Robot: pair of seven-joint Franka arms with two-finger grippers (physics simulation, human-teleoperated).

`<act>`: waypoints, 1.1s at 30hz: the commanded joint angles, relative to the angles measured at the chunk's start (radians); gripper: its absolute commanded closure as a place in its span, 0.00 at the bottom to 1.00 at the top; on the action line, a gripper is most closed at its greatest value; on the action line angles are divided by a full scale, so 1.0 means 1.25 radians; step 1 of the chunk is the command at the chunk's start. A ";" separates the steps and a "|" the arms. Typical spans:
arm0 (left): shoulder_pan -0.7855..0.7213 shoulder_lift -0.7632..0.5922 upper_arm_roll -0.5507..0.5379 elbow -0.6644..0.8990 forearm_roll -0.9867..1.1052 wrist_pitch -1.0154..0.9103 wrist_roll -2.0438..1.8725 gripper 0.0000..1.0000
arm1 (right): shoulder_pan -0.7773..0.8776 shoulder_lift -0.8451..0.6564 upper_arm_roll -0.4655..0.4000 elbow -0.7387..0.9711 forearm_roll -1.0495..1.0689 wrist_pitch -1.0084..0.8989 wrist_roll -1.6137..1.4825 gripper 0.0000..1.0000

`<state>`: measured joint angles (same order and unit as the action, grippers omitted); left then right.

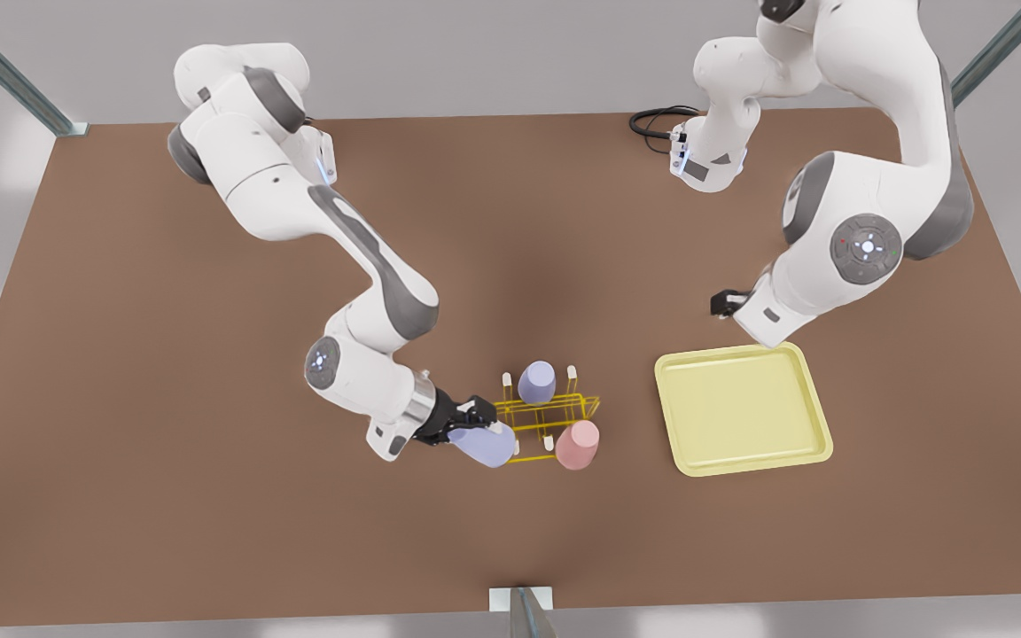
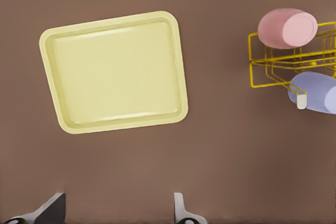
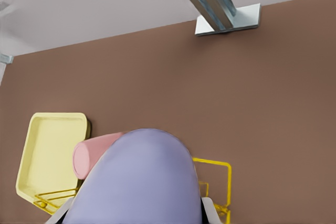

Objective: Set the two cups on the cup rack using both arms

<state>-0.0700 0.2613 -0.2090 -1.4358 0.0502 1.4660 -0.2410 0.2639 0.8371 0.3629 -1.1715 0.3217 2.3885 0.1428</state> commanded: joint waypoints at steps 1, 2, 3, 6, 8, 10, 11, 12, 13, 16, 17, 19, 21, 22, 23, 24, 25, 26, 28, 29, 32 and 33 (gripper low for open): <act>0.007 -0.003 -0.002 0.001 -0.027 -0.055 0.087 0.00 | 0.009 0.016 0.001 0.012 -0.001 0.007 0.002 0.17; 0.004 -0.004 -0.005 0.001 -0.028 -0.055 0.087 0.00 | 0.009 0.018 0.001 0.012 -0.002 0.007 0.002 0.17; 0.003 -0.004 -0.005 0.006 -0.028 -0.056 0.087 0.00 | 0.009 0.018 0.001 0.012 -0.003 0.007 0.002 0.17; 0.007 -0.004 -0.006 0.006 -0.029 -0.067 0.089 0.00 | 0.009 0.019 0.002 0.008 -0.003 0.007 0.001 0.17; 0.008 -0.003 -0.005 0.017 -0.029 -0.066 0.089 0.00 | 0.010 0.026 0.002 0.008 -0.005 0.007 0.000 0.17; 0.018 -0.002 -0.003 0.017 -0.032 -0.066 0.090 0.00 | 0.017 0.032 0.002 0.011 -0.002 0.012 0.001 0.17; 0.018 0.000 -0.003 0.017 -0.034 -0.066 0.090 0.00 | 0.021 0.037 0.001 0.012 -0.003 0.015 0.000 0.17; 0.022 0.000 -0.003 0.017 -0.041 -0.066 0.090 0.00 | 0.023 0.042 0.001 0.018 -0.003 0.020 0.001 0.17; 0.022 0.000 -0.003 0.017 -0.054 -0.068 0.090 0.00 | 0.027 0.048 -0.001 0.019 -0.005 0.021 0.000 0.17; 0.020 -0.003 -0.005 0.017 -0.054 -0.071 0.090 0.00 | 0.039 0.071 -0.004 0.030 -0.006 0.038 0.000 0.17; 0.020 -0.004 -0.005 0.017 -0.052 -0.072 0.090 0.00 | 0.039 0.076 -0.003 0.040 -0.006 0.040 0.001 0.17; 0.020 -0.005 -0.005 0.017 -0.054 -0.073 0.090 0.00 | 0.039 0.078 -0.004 0.039 -0.006 0.042 0.000 0.17; 0.020 -0.005 -0.009 0.017 -0.052 -0.088 0.090 0.00 | 0.039 0.076 -0.004 0.039 -0.006 0.040 0.001 0.00; 0.020 -0.005 -0.009 0.017 -0.052 -0.088 0.090 0.00 | 0.039 0.076 -0.004 0.039 -0.006 0.040 0.001 0.00; 0.019 -0.005 -0.009 0.017 -0.052 -0.089 0.090 0.00 | 0.039 0.076 -0.004 0.039 -0.006 0.040 0.001 0.00; 0.019 -0.007 -0.009 0.017 -0.052 -0.090 0.090 0.00 | 0.039 0.076 -0.003 0.039 -0.006 0.040 0.002 0.00; 0.019 -0.007 -0.014 0.017 -0.052 -0.098 0.090 0.00 | 0.039 0.076 -0.004 0.039 -0.006 0.040 0.002 0.00; 0.020 -0.007 -0.019 0.017 -0.052 -0.101 0.089 0.00 | 0.039 0.075 -0.004 0.039 -0.003 0.040 0.002 0.00; 0.019 -0.008 -0.021 0.018 -0.052 -0.109 0.086 0.00 | 0.039 0.072 -0.004 0.040 -0.001 0.032 0.002 0.00; 0.019 -0.008 -0.021 0.018 -0.052 -0.108 0.086 0.00 | 0.039 0.064 -0.004 0.040 0.002 0.027 0.004 0.00; 0.015 -0.008 -0.022 0.020 -0.052 -0.111 0.085 0.00 | 0.027 -0.094 -0.170 0.034 -0.019 -0.358 0.002 0.00; 0.019 -0.008 -0.030 0.020 -0.051 -0.111 0.085 0.00 | 0.023 -0.146 -0.238 0.035 -0.202 -0.573 -0.001 0.00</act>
<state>-0.0473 0.2527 -0.2427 -1.4120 -0.0153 1.3389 -0.1489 0.2837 0.7047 0.1273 -1.1284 0.2029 2.1652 0.1457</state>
